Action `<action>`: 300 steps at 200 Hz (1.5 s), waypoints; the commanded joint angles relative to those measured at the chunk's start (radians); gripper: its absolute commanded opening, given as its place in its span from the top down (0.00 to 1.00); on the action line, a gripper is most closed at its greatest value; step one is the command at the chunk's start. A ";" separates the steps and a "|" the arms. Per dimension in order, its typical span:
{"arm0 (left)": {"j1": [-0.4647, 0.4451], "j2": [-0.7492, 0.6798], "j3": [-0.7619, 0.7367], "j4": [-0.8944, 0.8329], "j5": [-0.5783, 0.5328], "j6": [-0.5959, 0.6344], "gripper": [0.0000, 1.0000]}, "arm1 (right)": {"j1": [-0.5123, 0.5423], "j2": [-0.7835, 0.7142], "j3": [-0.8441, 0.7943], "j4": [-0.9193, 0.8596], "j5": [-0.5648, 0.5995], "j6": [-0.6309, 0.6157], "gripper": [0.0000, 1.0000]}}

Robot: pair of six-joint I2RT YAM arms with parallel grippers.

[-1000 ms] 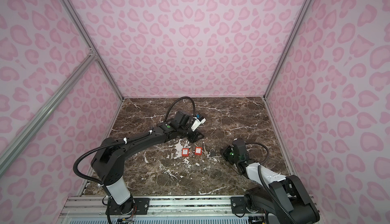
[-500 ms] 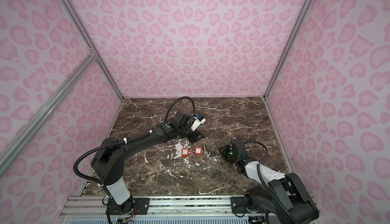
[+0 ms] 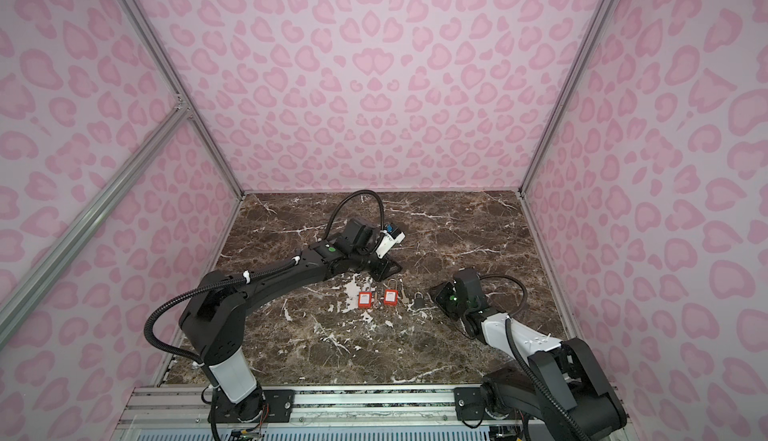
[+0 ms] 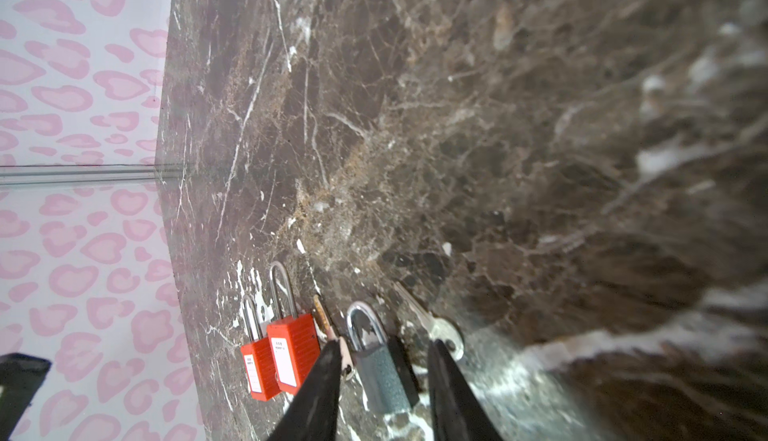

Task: Lock with the key

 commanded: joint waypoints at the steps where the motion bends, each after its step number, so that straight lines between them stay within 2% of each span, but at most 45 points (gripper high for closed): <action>1: 0.000 -0.014 0.000 0.015 0.006 0.006 0.68 | -0.009 0.037 0.050 -0.032 -0.007 -0.069 0.64; 51: 0.000 -0.018 -0.004 0.009 0.001 0.011 0.68 | -0.051 0.152 0.129 -0.036 -0.070 -0.105 0.61; 116: 0.000 -0.011 -0.001 0.009 0.006 0.010 0.68 | -0.051 0.210 0.125 -0.052 -0.123 -0.095 0.58; 179: 0.001 -0.012 -0.004 0.003 0.002 0.009 0.68 | -0.050 0.214 0.113 -0.089 -0.145 -0.094 0.57; 239: 0.001 -0.012 0.003 0.003 0.001 0.005 0.68 | -0.039 0.149 0.065 -0.092 -0.127 -0.061 0.56; 300: 0.006 -0.041 -0.011 0.013 -0.032 -0.005 0.68 | -0.069 0.138 0.112 -0.118 -0.140 -0.112 0.56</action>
